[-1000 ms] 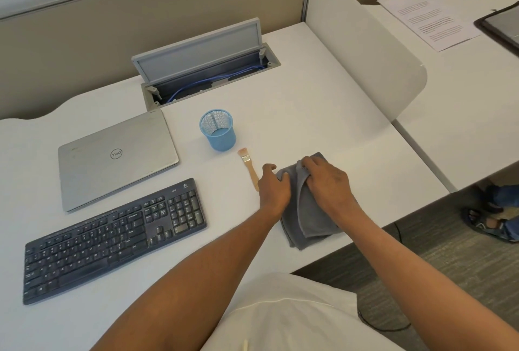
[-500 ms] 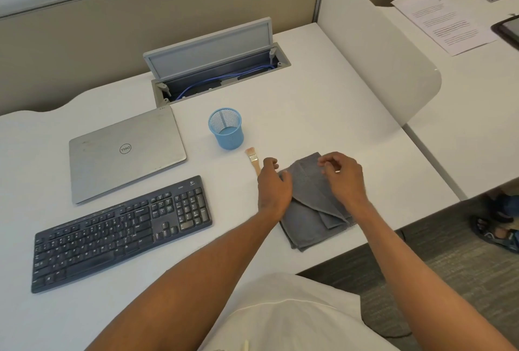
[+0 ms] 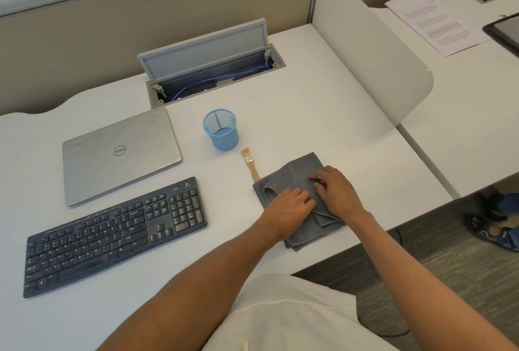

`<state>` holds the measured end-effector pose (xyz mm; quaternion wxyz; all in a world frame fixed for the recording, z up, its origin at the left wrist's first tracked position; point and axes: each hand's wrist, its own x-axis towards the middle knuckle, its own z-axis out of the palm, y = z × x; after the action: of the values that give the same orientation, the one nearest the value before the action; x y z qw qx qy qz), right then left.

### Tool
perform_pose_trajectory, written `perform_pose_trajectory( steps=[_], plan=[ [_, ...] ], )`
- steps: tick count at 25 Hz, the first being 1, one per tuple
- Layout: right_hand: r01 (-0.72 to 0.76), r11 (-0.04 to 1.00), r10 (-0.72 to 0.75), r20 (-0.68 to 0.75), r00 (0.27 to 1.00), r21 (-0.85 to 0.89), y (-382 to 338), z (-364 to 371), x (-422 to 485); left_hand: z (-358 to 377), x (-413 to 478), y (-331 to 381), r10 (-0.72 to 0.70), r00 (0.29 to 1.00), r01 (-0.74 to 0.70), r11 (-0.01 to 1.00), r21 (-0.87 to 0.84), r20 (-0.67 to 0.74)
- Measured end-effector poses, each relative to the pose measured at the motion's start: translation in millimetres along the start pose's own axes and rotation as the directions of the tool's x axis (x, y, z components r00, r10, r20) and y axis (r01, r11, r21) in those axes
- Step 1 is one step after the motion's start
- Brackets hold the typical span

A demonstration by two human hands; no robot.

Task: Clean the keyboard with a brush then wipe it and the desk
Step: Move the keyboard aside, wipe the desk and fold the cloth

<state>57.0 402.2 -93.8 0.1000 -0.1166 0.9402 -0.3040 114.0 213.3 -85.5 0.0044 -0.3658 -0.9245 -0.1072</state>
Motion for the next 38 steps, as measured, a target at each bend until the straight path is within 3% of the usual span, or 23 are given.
perform_pose_trajectory(
  steps=[3,9,14,17,19,21,22,24,26,29,38],
  plan=[
    [-0.003,1.0,0.003,0.014,1.0,-0.016,3,0,0,-11,1,-3,0.009,1.0,-0.009,1.0,-0.016,-0.012],
    [0.013,1.0,-0.013,0.011,1.0,0.004,7,-2,2,-25,-26,-28,0.176,0.98,-0.166,0.98,0.112,-0.095],
    [-0.004,1.0,0.004,0.022,1.0,-0.023,3,-1,4,-21,-51,-54,0.215,0.976,-0.215,0.967,0.14,0.009],
    [0.05,0.994,-0.055,-0.054,0.997,-0.098,-6,1,2,-22,-41,-44,0.021,0.997,-0.019,1.0,0.023,-0.078],
    [0.083,0.99,-0.097,-0.126,0.987,-0.114,-11,5,2,-21,-20,-21,-0.266,0.957,0.231,0.942,-0.246,-0.12],
    [0.123,0.988,-0.137,-0.152,0.979,-0.095,-13,14,3,-19,4,5,-0.545,0.838,0.484,0.73,-0.482,0.017],
    [0.152,0.985,-0.162,-0.14,0.977,-0.081,-13,19,5,-14,14,15,-0.639,0.766,0.577,0.634,-0.515,0.071],
    [0.207,0.975,-0.212,-0.061,0.975,-0.081,-15,31,4,0,24,23,-0.765,0.632,0.714,0.511,-0.478,0.125],
    [0.263,0.949,-0.264,0.02,0.964,-0.176,-12,44,0,16,20,24,-0.816,0.559,0.787,0.467,-0.402,0.145],
    [0.273,0.91,-0.279,0.026,0.96,-0.312,-1,47,-6,29,17,31,-0.812,0.57,0.789,0.499,-0.357,0.125],
    [0.151,0.908,-0.191,-0.065,0.979,-0.39,35,27,6,47,44,23,-0.706,0.707,0.668,0.65,-0.362,0.038]
  ],
)
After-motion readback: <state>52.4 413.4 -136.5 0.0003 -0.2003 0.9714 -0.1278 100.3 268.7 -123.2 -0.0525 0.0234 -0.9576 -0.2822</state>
